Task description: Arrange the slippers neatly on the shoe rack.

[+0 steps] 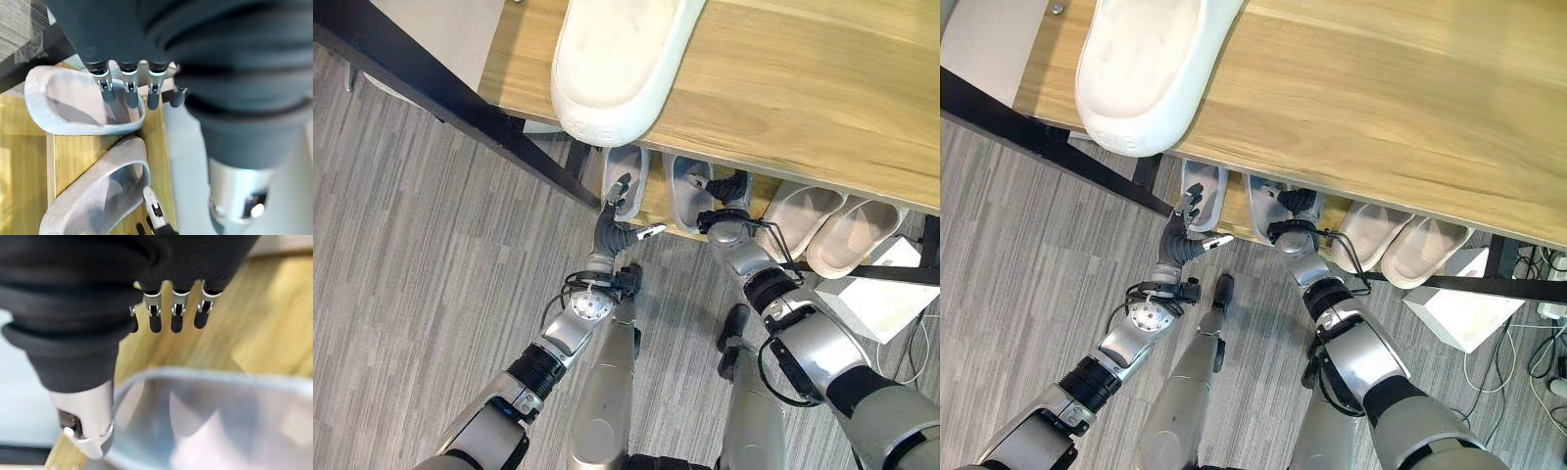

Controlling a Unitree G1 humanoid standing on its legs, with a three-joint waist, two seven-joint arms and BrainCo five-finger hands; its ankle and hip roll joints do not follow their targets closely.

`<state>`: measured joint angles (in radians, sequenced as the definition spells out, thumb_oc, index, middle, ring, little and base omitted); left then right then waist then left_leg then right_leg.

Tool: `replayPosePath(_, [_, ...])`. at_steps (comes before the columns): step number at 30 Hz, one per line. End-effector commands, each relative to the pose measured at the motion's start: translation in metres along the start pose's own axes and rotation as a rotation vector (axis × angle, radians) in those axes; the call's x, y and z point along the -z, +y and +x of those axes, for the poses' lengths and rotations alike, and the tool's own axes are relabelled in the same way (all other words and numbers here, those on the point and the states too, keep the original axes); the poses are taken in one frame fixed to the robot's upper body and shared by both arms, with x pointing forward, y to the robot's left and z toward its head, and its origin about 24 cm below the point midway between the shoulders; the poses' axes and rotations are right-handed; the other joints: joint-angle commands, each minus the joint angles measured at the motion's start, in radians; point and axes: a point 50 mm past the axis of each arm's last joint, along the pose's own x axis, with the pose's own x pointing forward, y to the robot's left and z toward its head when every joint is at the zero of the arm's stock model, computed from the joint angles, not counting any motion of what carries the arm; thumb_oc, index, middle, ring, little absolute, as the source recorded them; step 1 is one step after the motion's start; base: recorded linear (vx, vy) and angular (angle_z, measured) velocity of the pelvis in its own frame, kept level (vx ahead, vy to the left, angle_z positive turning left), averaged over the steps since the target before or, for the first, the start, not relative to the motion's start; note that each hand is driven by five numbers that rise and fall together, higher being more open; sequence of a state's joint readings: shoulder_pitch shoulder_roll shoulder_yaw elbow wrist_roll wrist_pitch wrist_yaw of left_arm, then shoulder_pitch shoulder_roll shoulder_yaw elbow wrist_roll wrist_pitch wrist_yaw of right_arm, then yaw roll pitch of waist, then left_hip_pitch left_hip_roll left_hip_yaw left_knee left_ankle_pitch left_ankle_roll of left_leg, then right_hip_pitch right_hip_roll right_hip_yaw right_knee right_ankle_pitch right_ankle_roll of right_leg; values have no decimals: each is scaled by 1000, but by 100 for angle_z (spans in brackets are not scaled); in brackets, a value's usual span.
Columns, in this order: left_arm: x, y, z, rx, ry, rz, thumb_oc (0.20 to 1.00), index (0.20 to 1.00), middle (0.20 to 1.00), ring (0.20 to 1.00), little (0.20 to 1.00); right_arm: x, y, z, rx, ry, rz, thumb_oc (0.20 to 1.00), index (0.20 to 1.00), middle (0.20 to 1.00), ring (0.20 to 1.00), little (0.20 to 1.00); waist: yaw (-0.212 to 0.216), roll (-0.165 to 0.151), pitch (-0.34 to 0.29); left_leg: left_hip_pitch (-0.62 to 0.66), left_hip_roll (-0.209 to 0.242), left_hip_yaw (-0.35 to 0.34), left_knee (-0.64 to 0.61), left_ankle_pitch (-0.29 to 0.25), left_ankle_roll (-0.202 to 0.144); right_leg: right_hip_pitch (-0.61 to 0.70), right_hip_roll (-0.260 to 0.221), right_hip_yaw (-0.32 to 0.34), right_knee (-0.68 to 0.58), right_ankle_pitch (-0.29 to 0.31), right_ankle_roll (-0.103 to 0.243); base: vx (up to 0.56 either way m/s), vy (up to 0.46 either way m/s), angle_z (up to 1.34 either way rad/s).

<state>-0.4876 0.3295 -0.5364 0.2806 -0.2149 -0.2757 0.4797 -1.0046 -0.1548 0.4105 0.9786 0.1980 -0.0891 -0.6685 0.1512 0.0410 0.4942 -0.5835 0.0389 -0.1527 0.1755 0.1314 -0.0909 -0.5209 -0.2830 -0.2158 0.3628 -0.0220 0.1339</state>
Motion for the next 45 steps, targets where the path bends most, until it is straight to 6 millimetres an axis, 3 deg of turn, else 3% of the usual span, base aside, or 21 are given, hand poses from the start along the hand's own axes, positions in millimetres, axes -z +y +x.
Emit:
replayPosePath(1, [-31, 3, 15, -14, -159, 3, 1000, 1000, 1000, 1000, 1000, -31, 2, 8, -13, -92, 87, 1000, 1000, 1000, 1000, 1000, 35, -3, 26, 25, -5, -9, 81, -161, 3, 109, -11, -1, -40, -81, 40, 0, 0, 0])
replayPosePath(4, [-29, 3, 15, -13, -151, 14, 1000, 1000, 1000, 1000, 1000, -28, 13, 2, -45, -55, 132, 1000, 1000, 1000, 1000, 1000, 41, -3, 26, 23, -7, -12, 80, -160, 4, 110, -11, -4, -40, -81, 40, 2, -4, 1])
replayPosePath(7, [-27, 1, 16, -8, -136, 28, 1000, 1000, 1000, 1000, 1000, -21, 30, -10, -88, 76, 362, 1000, 1000, 1000, 1000, 1000, 50, -2, 26, 26, -9, -16, 78, -161, 4, 116, -10, -7, -41, -83, 39, 0, 0, 0])
replayPosePath(8, [-27, 1, 15, -8, -136, 28, 1000, 1000, 1000, 1000, 1000, -21, 30, -10, -88, 77, 363, 1000, 1000, 1000, 1000, 1000, 50, -3, 26, 26, -9, -16, 78, -161, 3, 117, -10, -8, -41, -84, 39, 0, 0, 0])
replayPosePath(9, [-26, 0, 17, -1, -126, 37, 1000, 1000, 1000, 1000, 1000, -17, 41, -17, -104, 196, 592, 1000, 1000, 1000, 1000, 1000, 59, 1, 26, 31, -9, -18, 77, -162, 3, 123, -12, -11, -40, -85, 39, 0, 0, 0])
replayPosePath(11, [-26, -1, 18, 11, -121, 46, 1000, 1000, 1000, 1000, 1000, -20, 49, -21, -128, 261, 753, 1000, 1000, 1000, 1000, 1000, 70, 6, 26, 38, -11, -23, 76, -162, 2, 131, -14, -14, -38, -86, 39, 0, 0, 0])
replayPosePath(12, [-26, -1, 18, 11, -120, 46, 1000, 1000, 1000, 1000, 1000, -20, 49, -21, -129, 262, 755, 1000, 1000, 1000, 1000, 1000, 69, 6, 26, 38, -11, -23, 75, -162, 2, 131, -14, -14, -38, -86, 39, 0, 0, 0])
replayPosePath(14, [-23, -3, 20, 24, -101, 51, 1000, 1000, 1000, 1000, 1000, -31, 60, -26, -156, 330, 996, 1000, 1000, 1000, 1000, 1000, 85, 8, 24, 46, -11, -27, 73, -162, -3, 142, -15, -18, -38, -88, 39, 4, -35, 1])
replayPosePath(16, [-21, -4, 19, 36, -86, 44, 1000, 1000, 1000, 1000, 1000, -41, 59, -23, -153, 326, 1080, 1000, 1000, 1000, 1000, 1000, 95, 9, 20, 52, -12, -30, 70, -161, -5, 149, -17, -22, -39, -87, 40, 0, 0, 0])
replayPosePath(20, [-15, -3, 17, 43, -50, 39, 1000, 1000, 1000, 1000, 1000, -60, 48, -13, -153, 250, 1134, 1000, 1000, 1000, 1000, 1000, 105, 3, 9, 70, -12, -28, 59, -158, -5, 168, -17, -22, -53, -81, 40, 0, 0, 0])
replayPosePath(24, [-2, 8, 11, 22, -2, 62, 1000, 1000, 1000, 1000, 1000, -60, 31, -11, -174, 91, 910, 1000, 1000, 1000, 1000, 1000, 87, -24, -8, 112, -1, -15, 33, -149, -6, 209, -10, -12, -95, -63, 41, 5, -3, -1])
replayPosePath(29, [21, 30, -9, -28, 104, 86, 1000, 1000, 1000, 1000, 1000, 3, 14, -35, -156, 144, 728, 1000, 1000, 1000, 1000, 1000, 32, -63, -56, 195, 28, 13, -35, -123, -8, 291, 7, -11, -196, -14, 49, 55, -20, -10])
replayPosePath(31, [37, 42, -26, -60, 187, 54, 1000, 1000, 1000, 1000, 1000, 36, 13, -57, -223, 184, 636, 1000, 1000, 1000, 1000, 1000, 1, -82, -98, 251, 49, 40, -84, -109, -9, 336, 20, -3, -254, 12, 55, 87, 9, -15])
replayPosePath(34, [45, 45, -36, -68, 230, 31, 1000, 1000, 1000, 1000, 1000, 51, 13, -70, -282, 199, 572, 1000, 1000, 1000, 1000, 1000, -13, -89, -115, 285, 60, 54, -111, -100, -10, 361, 26, 3, -282, 25, 59, 77, -24, -25])
replayPosePath(35, [58, 51, -49, -73, 297, 18, 1000, 1000, 1000, 1000, 1000, 77, 7, -87, -363, 224, 431, 1000, 1000, 1000, 1000, 1000, -34, -102, -154, 333, 72, 77, -149, -89, -13, 391, 32, 10, -319, 43, 66, 118, -33, -18])
replayPosePath(41, [75, 68, -72, -23, 398, 54, 1000, 1000, 1000, 1000, 1000, 131, -26, -122, -409, 330, 258, 1000, 1000, 1000, 1000, 1000, -94, -84, -235, 462, 81, 123, -229, -72, -21, 479, 38, 23, -378, 59, 73, 100, -2, -23])
replayPosePath(45, [61, 69, -73, 171, 345, 88, 1000, 1000, 1000, 1000, 1000, 149, -53, -149, -466, 334, 165, 1000, 1000, 1000, 1000, 1000, -138, -64, -277, 518, 89, 158, -252, -75, -29, 511, 45, 41, -410, 67, 81, 74, 7, -23])
